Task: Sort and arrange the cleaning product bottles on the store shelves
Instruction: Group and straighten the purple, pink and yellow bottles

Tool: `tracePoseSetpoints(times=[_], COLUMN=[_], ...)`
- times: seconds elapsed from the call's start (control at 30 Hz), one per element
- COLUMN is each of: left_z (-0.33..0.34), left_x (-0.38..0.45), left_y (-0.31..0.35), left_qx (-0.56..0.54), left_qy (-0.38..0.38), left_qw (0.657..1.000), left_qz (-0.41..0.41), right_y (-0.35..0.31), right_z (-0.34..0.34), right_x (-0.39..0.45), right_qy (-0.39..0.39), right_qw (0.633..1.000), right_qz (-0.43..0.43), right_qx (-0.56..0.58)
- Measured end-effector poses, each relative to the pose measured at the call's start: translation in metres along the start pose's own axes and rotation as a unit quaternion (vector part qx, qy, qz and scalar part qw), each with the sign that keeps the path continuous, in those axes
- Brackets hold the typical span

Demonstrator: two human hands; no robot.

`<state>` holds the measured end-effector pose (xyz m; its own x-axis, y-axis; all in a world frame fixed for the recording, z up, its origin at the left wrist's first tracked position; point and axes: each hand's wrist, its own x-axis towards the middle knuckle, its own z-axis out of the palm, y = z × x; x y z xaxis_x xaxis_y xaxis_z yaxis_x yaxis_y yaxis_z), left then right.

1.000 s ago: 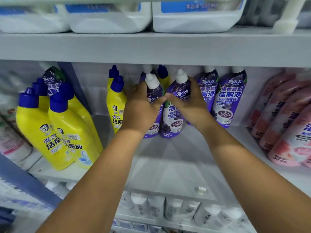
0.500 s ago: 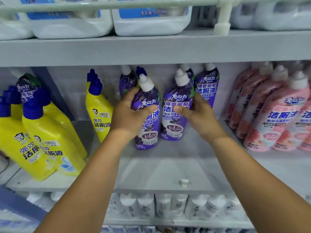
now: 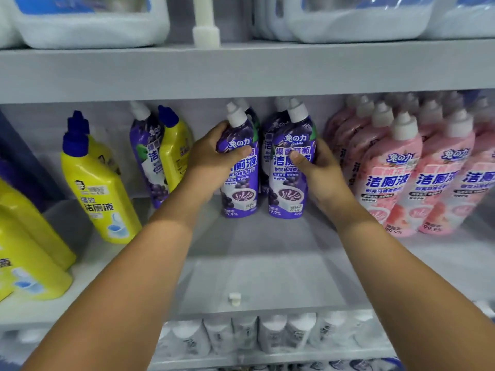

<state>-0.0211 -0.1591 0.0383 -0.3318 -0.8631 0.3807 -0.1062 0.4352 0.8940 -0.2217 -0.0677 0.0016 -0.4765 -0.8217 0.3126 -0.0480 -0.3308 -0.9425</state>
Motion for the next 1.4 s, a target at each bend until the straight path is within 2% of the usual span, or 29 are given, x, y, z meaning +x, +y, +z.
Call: tracePoseSetpoints(times=[0.13, 0.27, 0.4, 0.67, 0.83, 1.0, 1.07, 1.13, 1.2, 1.27, 1.33, 1.4], left_z=[0.005, 0.006, 0.010, 0.004, 0.009, 0.015, 0.015, 0.008, -0.012, -0.039, -0.073, -0.115], left_x=[0.015, 0.011, -0.011, -0.007, -0.007, -0.013, -0.019, -0.035, -0.064, -0.107, -0.154, -0.190], left_y=[-0.008, -0.022, -0.046, -0.059, -0.062, -0.062, -0.057, -0.052, -0.051, -0.053, -0.051, -0.050], left_qx=[0.020, 0.138, 0.087, 0.121, 0.098, 0.075, 0.095, 0.074, 0.023, -0.029, -0.014, 0.018], left_qy=[0.000, 0.018, 0.051, 0.003, 0.003, 0.018, 0.039, 0.075, 0.122, 0.187, 0.239, 0.287], left_qw=[1.000, 0.990, 0.993, 0.992, 0.994, 0.995, 0.993, 0.991, 0.986, 0.974, 0.960, 0.945], left_qz=[-0.007, -0.006, -0.059, -0.041, -0.041, -0.061, -0.054, -0.084, -0.115, -0.126, -0.144, -0.159], right_y=[0.005, 0.015, 0.028, 0.038, 0.047, 0.051, 0.052, 0.046, 0.040, 0.034, 0.029, 0.032], right_z=[-0.001, -0.001, -0.009, -0.008, -0.009, -0.012, -0.012, -0.009, 0.002, 0.025, 0.066, 0.114], right_x=[0.011, 0.015, 0.010, 0.020, 0.024, 0.030, 0.027, 0.012, -0.012, -0.040, -0.061, -0.079], right_qy=[0.010, 0.014, 0.013, -0.002, 0.007, -0.008, 0.001, 0.049, 0.122, 0.143, 0.079, -0.035], right_qw=[0.999, 0.995, 0.987, 0.974, 0.963, 0.967, 0.964, 0.965, 0.958, 0.964, 0.989, 0.996], right_qz=[0.005, 0.004, 0.000, -0.036, -0.030, -0.018, -0.011, -0.022, -0.076, -0.111, -0.061, -0.010], right_qx=[-0.038, -0.102, -0.163, -0.225, -0.268, -0.254, -0.266, -0.258, -0.247, -0.193, -0.106, -0.077])
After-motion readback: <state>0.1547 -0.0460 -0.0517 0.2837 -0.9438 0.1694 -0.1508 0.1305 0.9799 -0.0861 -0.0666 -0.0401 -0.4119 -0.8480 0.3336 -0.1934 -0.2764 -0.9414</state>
